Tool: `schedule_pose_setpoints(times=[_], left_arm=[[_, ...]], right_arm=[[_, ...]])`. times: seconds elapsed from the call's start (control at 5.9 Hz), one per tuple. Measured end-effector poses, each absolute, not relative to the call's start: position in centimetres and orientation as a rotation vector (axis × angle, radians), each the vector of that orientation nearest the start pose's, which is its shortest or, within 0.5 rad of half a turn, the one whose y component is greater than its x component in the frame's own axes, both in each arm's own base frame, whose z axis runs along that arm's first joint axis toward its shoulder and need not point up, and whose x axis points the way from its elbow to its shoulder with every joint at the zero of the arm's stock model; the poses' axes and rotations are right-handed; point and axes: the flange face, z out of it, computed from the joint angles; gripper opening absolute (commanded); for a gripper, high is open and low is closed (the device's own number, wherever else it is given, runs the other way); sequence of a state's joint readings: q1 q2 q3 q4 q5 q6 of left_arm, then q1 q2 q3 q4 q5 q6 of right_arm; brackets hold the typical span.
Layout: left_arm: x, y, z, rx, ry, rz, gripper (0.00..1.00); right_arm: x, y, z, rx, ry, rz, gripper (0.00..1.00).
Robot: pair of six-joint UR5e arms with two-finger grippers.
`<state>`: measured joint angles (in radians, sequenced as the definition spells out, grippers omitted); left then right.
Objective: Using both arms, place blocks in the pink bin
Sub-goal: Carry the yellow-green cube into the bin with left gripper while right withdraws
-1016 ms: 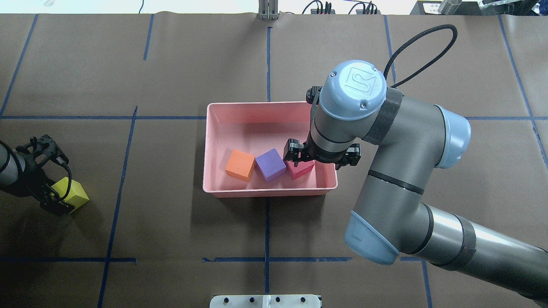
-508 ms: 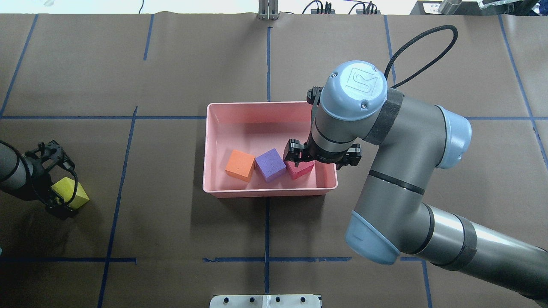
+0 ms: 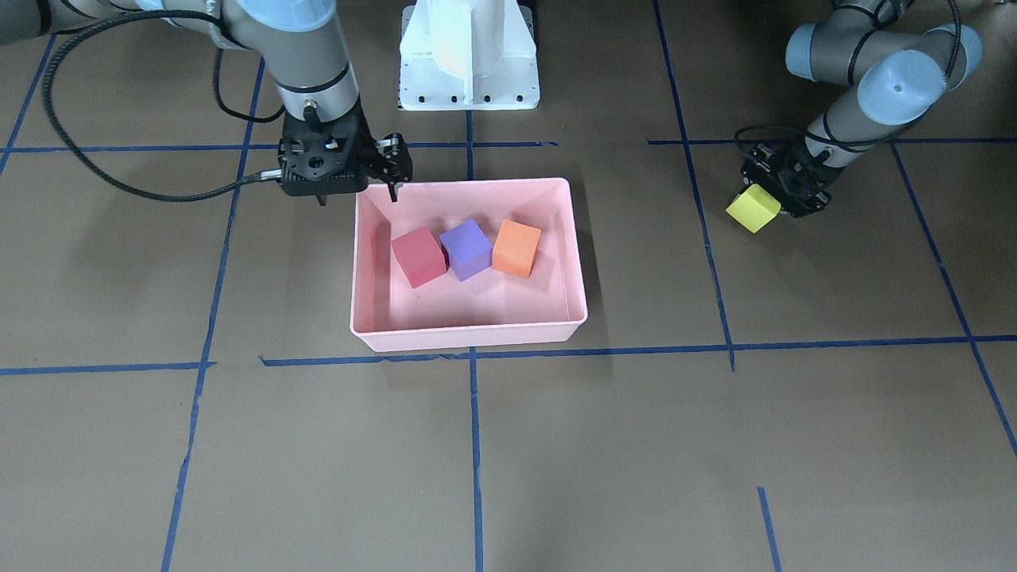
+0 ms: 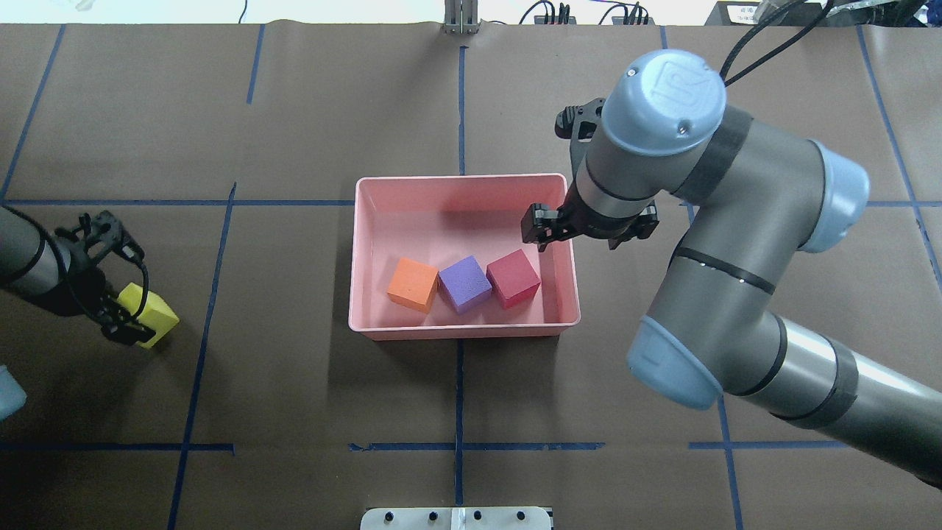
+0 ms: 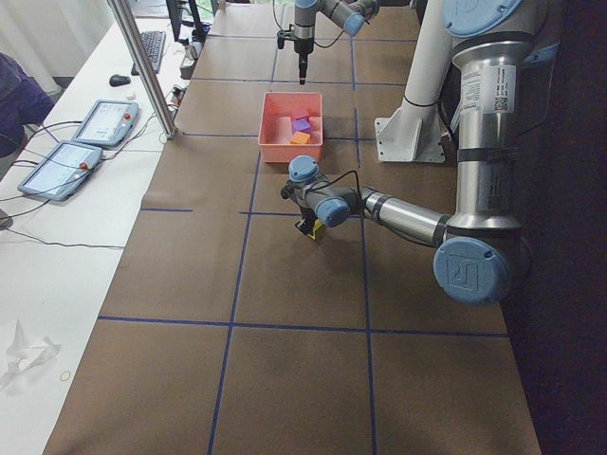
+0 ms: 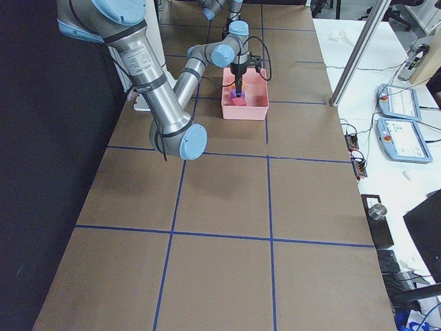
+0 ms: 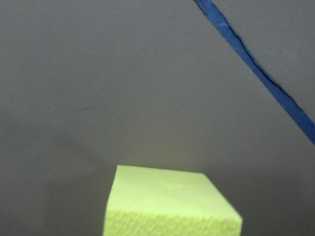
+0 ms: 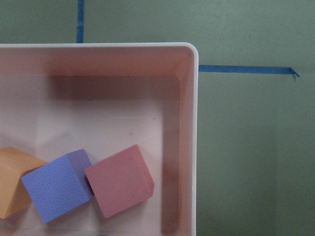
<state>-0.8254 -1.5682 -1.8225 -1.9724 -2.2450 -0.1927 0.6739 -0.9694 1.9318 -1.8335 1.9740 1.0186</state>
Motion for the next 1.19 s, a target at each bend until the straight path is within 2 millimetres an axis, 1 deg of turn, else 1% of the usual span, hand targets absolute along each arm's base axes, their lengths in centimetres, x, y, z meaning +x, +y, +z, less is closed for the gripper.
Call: schedule_pose_setpoints(times=[0.17,0.34,0.51,0.68,0.85,1.02,1.19], left_arm=[[28.8,-46.2,44.1,0.292,0.877,0.654,0.49],[29.7,-49.8,37.4,0.278,0.883,0.553,0.49],[31.1,-52.0,31.1,0.245,0.901,0.445,0.49],[34.4,-52.9,24.5,0.190,0.929,0.316,0.50],[40.0,-52.6,18.5,0.149,0.938,0.204,0.53],[45.7,-52.4,13.7,0.126,0.931,0.116,1.00],[49.7,-52.1,10.6,0.105,0.923,0.058,1.00]], right_arm=[[-37.6,-46.5,21.9,0.098,-0.779,-0.080,1.00],[-33.3,-47.9,24.4,0.114,-0.778,-0.140,1.00],[-28.9,-49.2,27.2,0.129,-0.775,-0.201,1.00],[-23.4,-50.4,31.0,0.146,-0.768,-0.273,1.00],[-17.9,-51.1,34.8,0.164,-0.765,-0.336,1.00],[-13.4,-51.0,38.0,0.178,-0.759,-0.379,1.00],[-10.0,-50.4,40.7,0.188,-0.750,-0.412,1.00]])
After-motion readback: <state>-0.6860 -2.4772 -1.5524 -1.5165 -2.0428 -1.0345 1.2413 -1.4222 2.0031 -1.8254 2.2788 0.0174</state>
